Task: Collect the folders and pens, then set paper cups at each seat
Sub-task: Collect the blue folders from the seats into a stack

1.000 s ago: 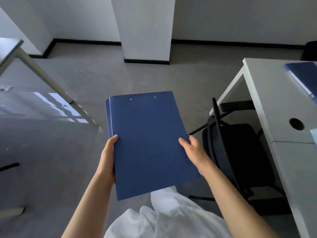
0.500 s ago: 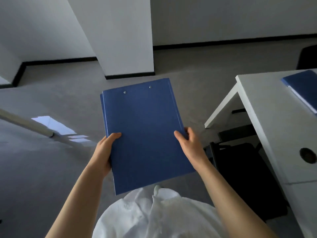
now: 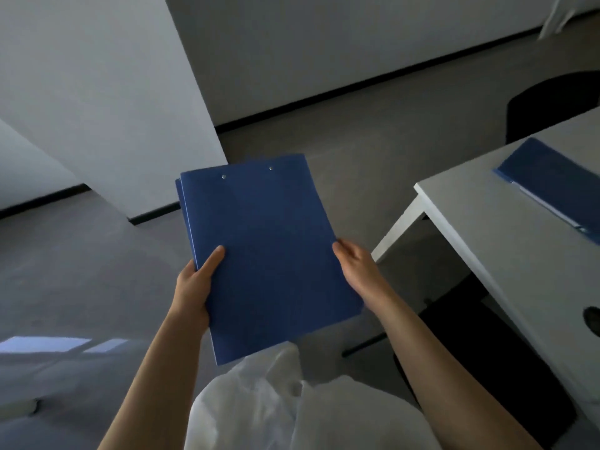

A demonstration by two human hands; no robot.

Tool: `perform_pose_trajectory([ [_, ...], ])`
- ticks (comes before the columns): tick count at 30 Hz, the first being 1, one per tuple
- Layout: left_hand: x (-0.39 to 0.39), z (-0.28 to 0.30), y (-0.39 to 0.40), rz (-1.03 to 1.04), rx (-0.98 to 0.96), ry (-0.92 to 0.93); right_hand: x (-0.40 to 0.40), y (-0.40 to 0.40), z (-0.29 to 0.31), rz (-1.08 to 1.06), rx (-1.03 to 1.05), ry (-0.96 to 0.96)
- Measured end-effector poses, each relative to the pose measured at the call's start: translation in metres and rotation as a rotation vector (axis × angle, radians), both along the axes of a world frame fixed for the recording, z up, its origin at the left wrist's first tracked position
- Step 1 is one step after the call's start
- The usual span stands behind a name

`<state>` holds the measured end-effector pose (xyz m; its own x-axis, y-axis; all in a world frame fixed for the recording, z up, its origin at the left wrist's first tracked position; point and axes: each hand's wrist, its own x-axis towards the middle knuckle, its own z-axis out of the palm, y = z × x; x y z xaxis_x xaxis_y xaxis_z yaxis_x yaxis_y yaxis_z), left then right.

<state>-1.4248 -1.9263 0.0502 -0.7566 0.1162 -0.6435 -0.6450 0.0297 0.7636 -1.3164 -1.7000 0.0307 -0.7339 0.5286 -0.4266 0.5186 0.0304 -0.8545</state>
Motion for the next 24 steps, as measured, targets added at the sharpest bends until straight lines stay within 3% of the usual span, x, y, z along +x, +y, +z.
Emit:
perform_pose_trajectory([
  [5, -0.117, 0.012, 0.059, -0.111, 0.000, 0.038, -0.078, 0.050, 0.014, -0.111, -0.001, -0.017],
  [12, -0.202, 0.005, 0.155, -0.272, -0.019, 0.012, -0.116, 0.125, 0.008, -0.290, -0.098, -0.014],
  [24, -0.305, 0.000, 0.427, -0.493, -0.047, 0.014, -0.147, 0.368, -0.035, -0.654, -0.176, -0.145],
])
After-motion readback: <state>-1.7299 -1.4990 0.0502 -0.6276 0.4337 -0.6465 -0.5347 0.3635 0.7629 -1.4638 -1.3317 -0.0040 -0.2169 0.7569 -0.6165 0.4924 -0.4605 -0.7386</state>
